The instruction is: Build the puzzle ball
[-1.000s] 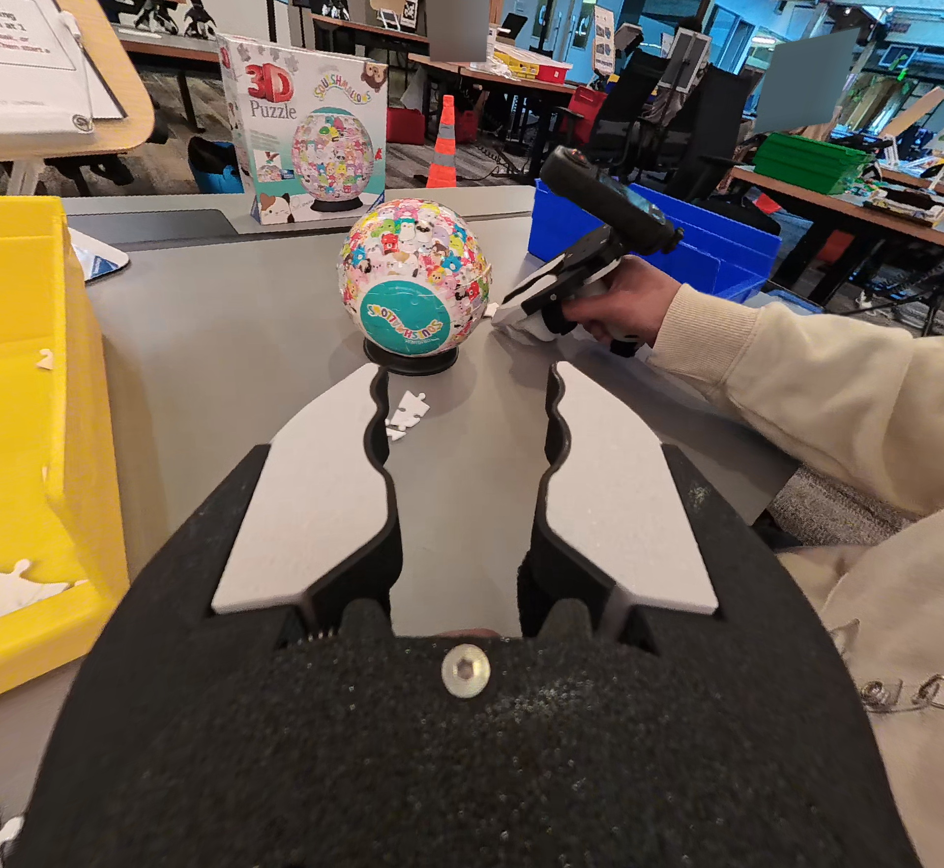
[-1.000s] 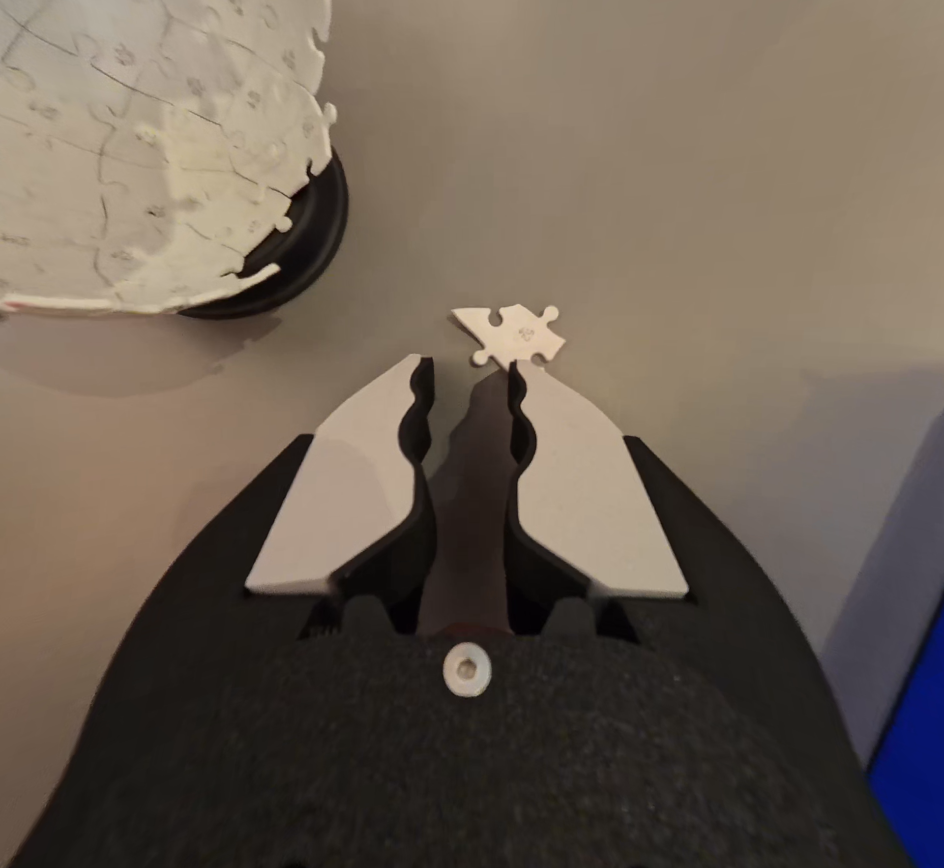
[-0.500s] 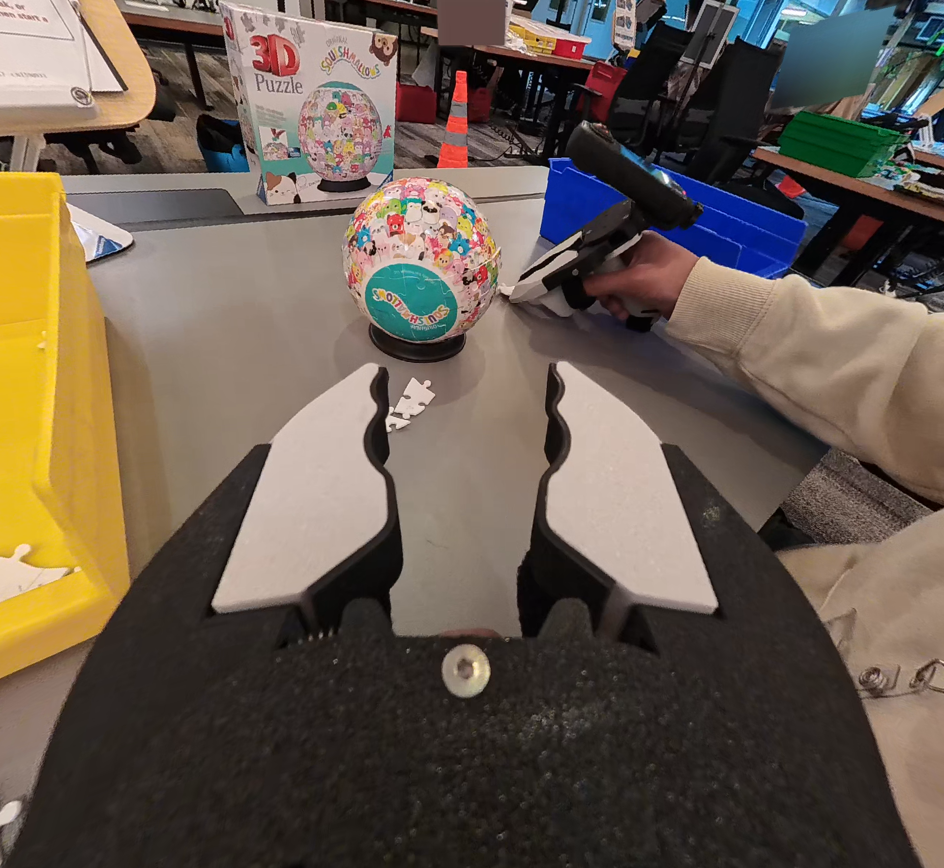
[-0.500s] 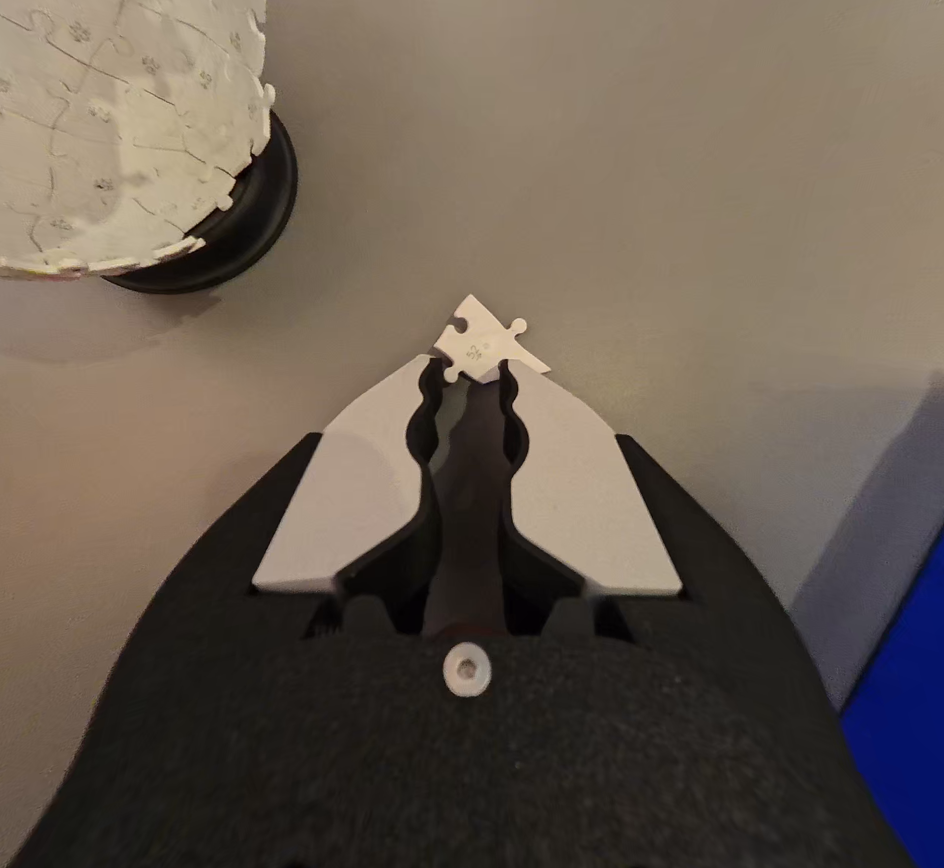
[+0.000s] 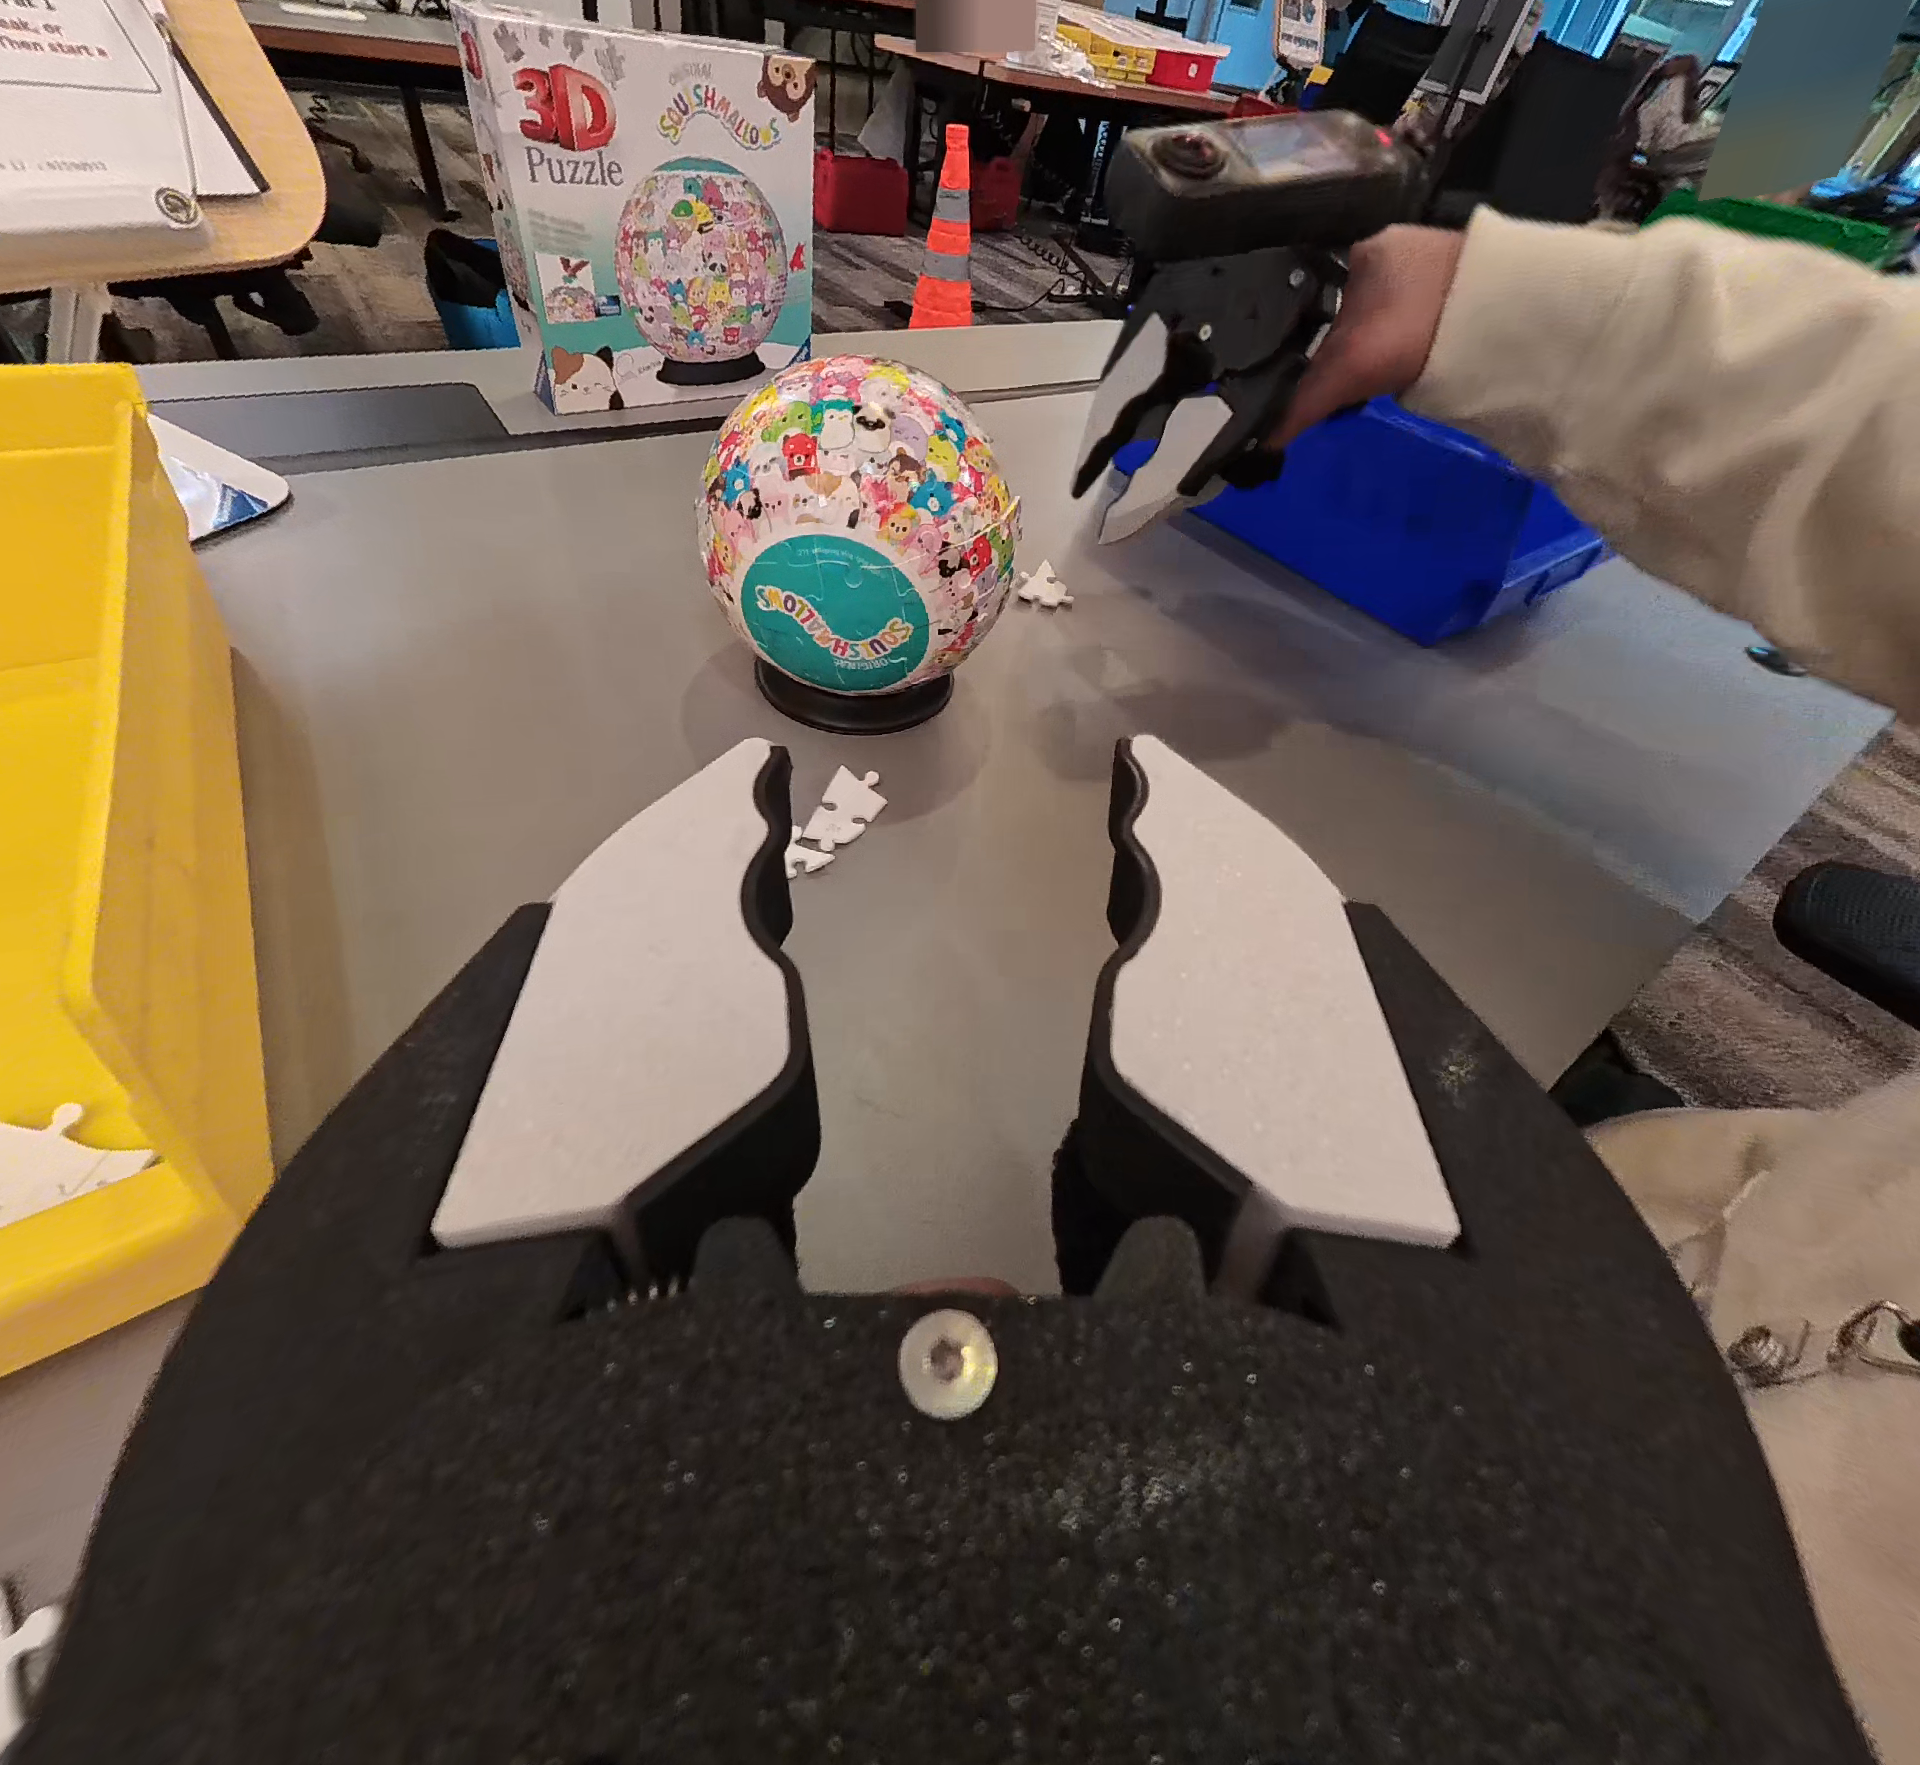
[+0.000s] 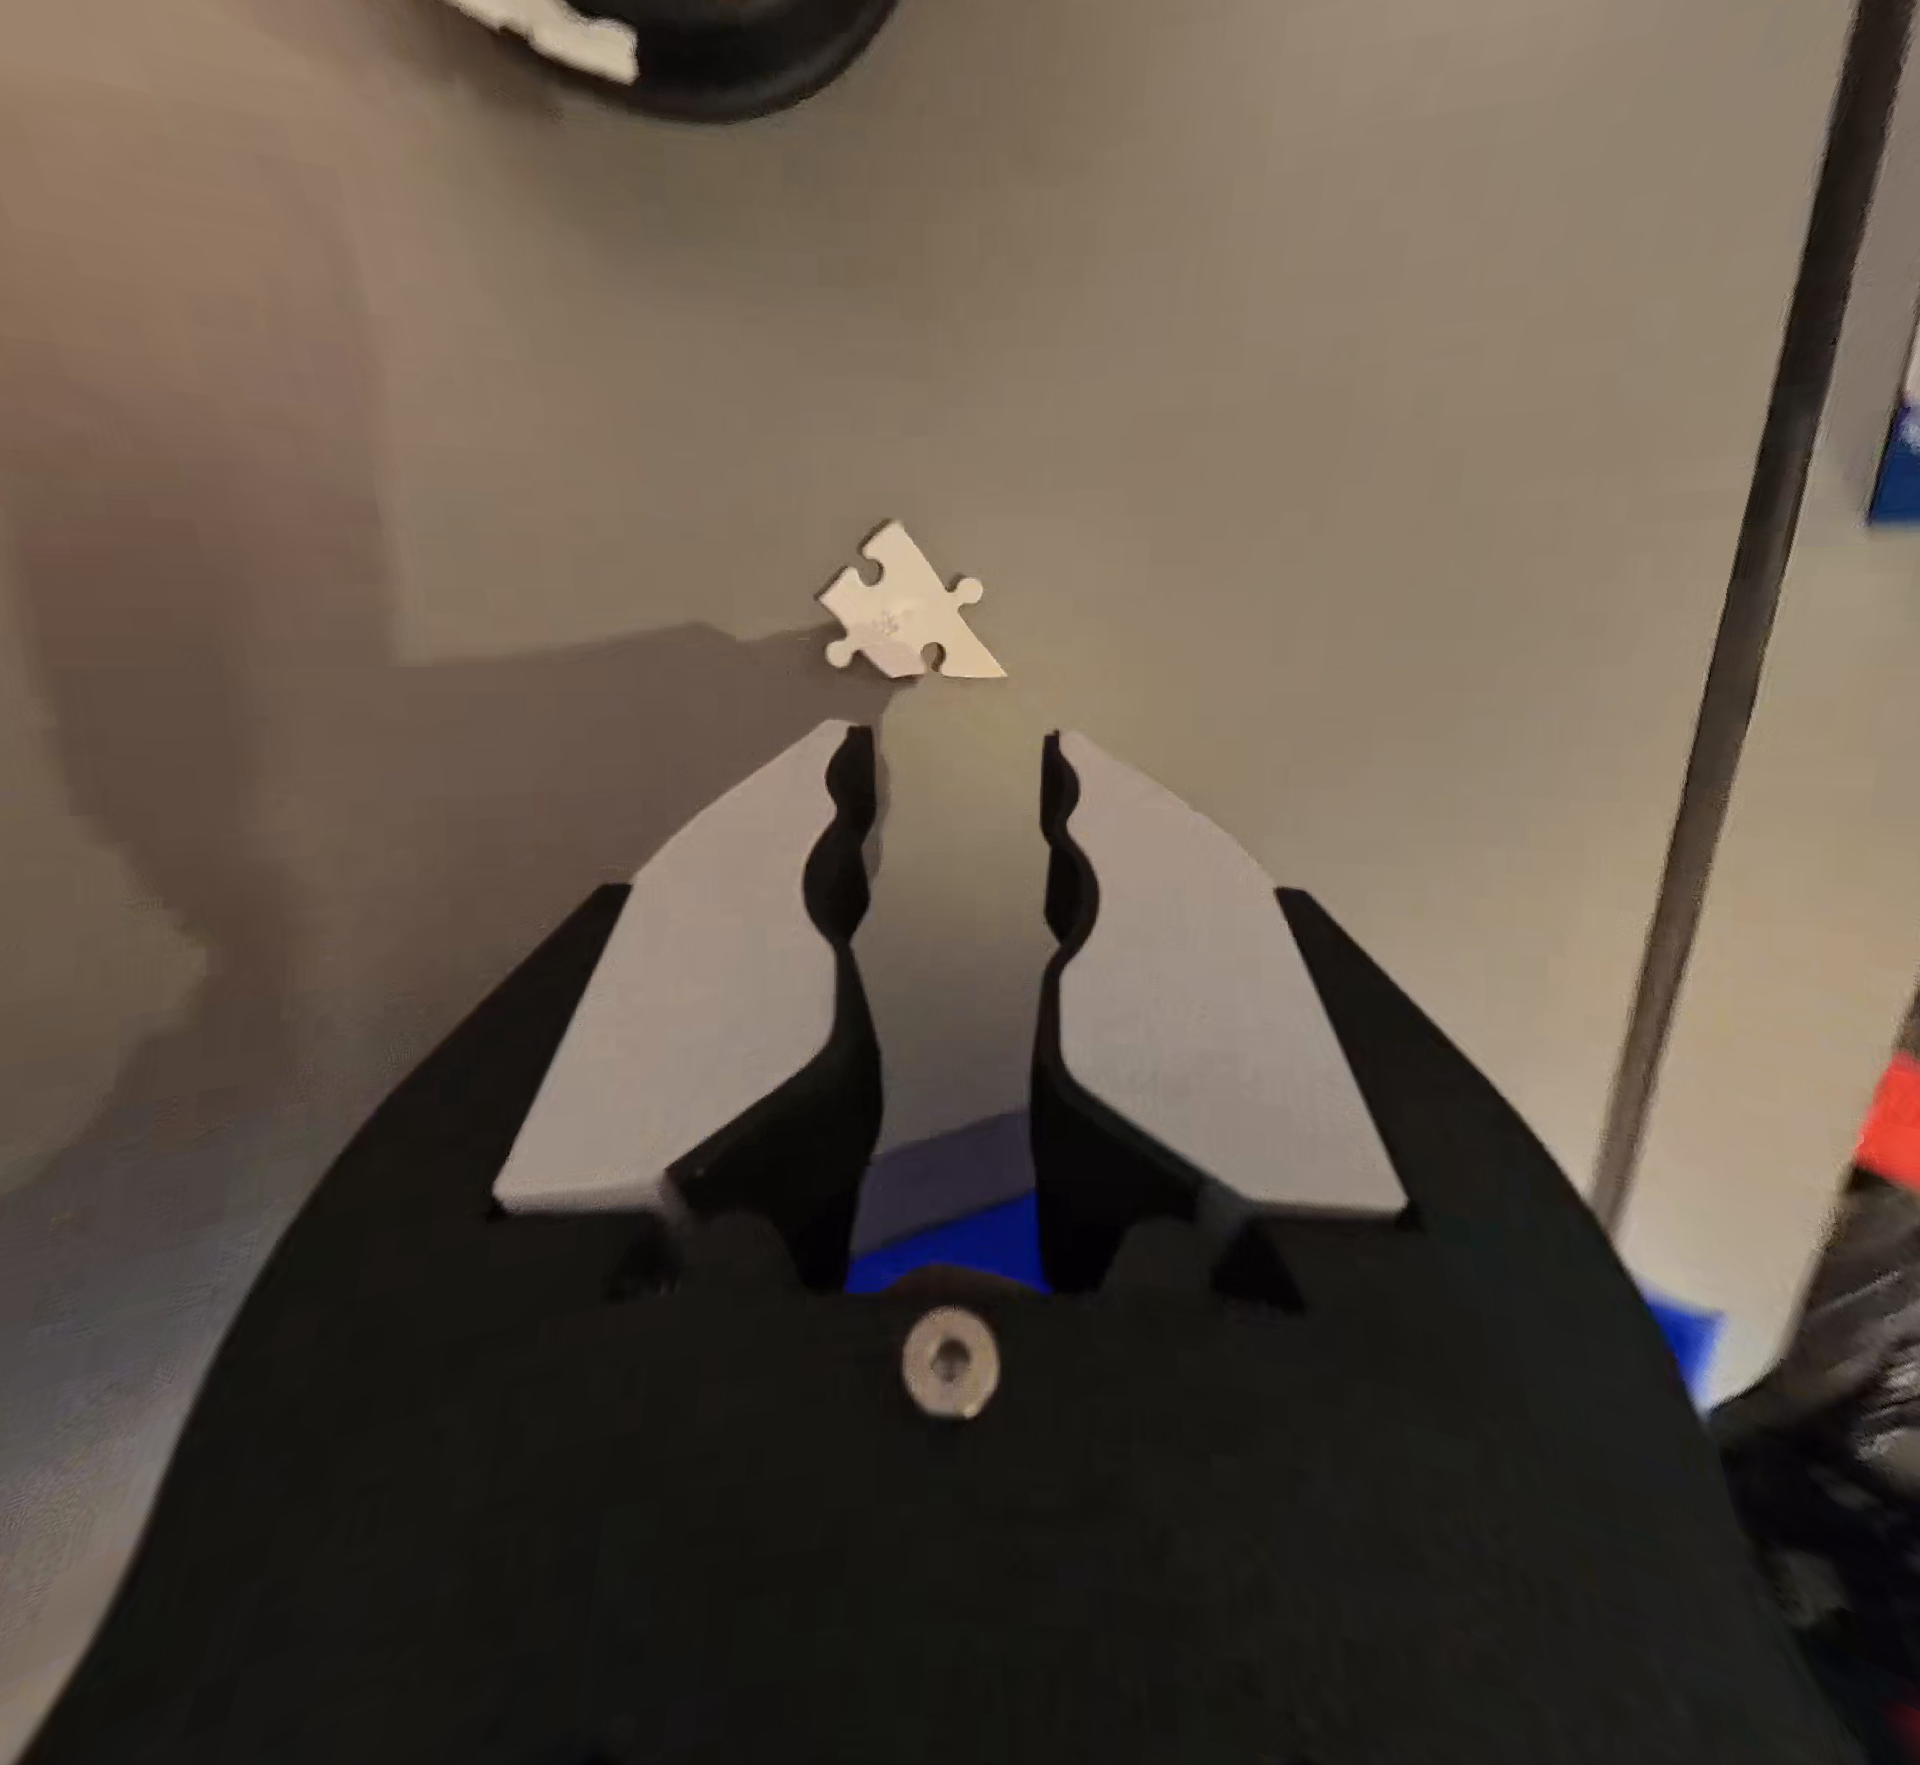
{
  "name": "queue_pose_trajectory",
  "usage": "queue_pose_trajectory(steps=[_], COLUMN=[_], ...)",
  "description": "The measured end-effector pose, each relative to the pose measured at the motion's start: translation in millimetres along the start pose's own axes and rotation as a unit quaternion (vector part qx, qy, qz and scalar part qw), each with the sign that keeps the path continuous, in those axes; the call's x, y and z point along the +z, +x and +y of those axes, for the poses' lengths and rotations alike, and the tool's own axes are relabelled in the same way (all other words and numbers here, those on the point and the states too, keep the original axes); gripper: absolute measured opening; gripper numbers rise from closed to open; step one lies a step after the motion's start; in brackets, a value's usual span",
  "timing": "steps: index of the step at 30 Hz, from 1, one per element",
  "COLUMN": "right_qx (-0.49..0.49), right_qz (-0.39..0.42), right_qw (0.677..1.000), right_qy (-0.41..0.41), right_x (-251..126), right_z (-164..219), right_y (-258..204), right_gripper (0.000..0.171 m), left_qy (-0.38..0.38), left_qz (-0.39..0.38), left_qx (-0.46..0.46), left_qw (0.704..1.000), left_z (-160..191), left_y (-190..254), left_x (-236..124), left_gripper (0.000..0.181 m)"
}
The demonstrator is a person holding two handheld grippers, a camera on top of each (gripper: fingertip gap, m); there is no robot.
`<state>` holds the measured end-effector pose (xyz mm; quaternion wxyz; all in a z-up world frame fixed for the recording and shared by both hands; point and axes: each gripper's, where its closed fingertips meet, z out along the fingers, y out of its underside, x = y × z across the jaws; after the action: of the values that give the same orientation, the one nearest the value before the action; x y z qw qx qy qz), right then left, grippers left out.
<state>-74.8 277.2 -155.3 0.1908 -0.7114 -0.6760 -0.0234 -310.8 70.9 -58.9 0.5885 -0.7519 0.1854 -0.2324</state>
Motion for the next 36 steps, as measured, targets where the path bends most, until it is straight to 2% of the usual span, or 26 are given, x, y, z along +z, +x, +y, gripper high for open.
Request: queue_pose_trajectory(steps=[5,7,9,14,21,31,36], right_qx=[-0.155,-0.207,-0.218,-0.234,-0.315,-0.324,-0.311], right_qz=[-0.071,-0.088,-0.114,-0.182,-0.165,-0.16,-0.149], right_qw=[0.984,0.974,0.969,0.953,0.931,0.927,0.933], right_qy=[-0.06,-0.02,0.028,0.057,0.084,0.102,0.099], right_x=[3.3,3.5,12.1,31.6,42.1,44.2,44.3], right_z=[3.0,-5.3,-8.9,4.4,-7.1,-15.7,-16.2], right_y=[-2.4,-0.6,4.5,7.8,6.3,-12.3,-11.9], right_gripper=[0.025,0.022,0.02,0.02,0.026,0.005,0.004], left_qy=[0.0,-0.002,-0.007,-0.021,-0.037,-0.05,-0.046], left_qz=[-0.002,-0.002,0.0,-0.023,-0.042,-0.038,-0.035], left_qx=[0.002,0.005,0.005,0.012,0.018,0.032,0.027], left_qw=[1.0,1.0,1.0,0.999,0.998,0.998,0.998], left_z=[-2.6,-3.0,-1.9,5.2,11.4,9.2,6.8], left_y=[5.0,8.2,12.9,23.9,45.4,51.7,51.0], left_x=[1.8,5.0,8.6,14.0,33.9,42.7,41.6], left_gripper=[0.058,0.059,0.059,0.059,0.059,0.059,0.059])
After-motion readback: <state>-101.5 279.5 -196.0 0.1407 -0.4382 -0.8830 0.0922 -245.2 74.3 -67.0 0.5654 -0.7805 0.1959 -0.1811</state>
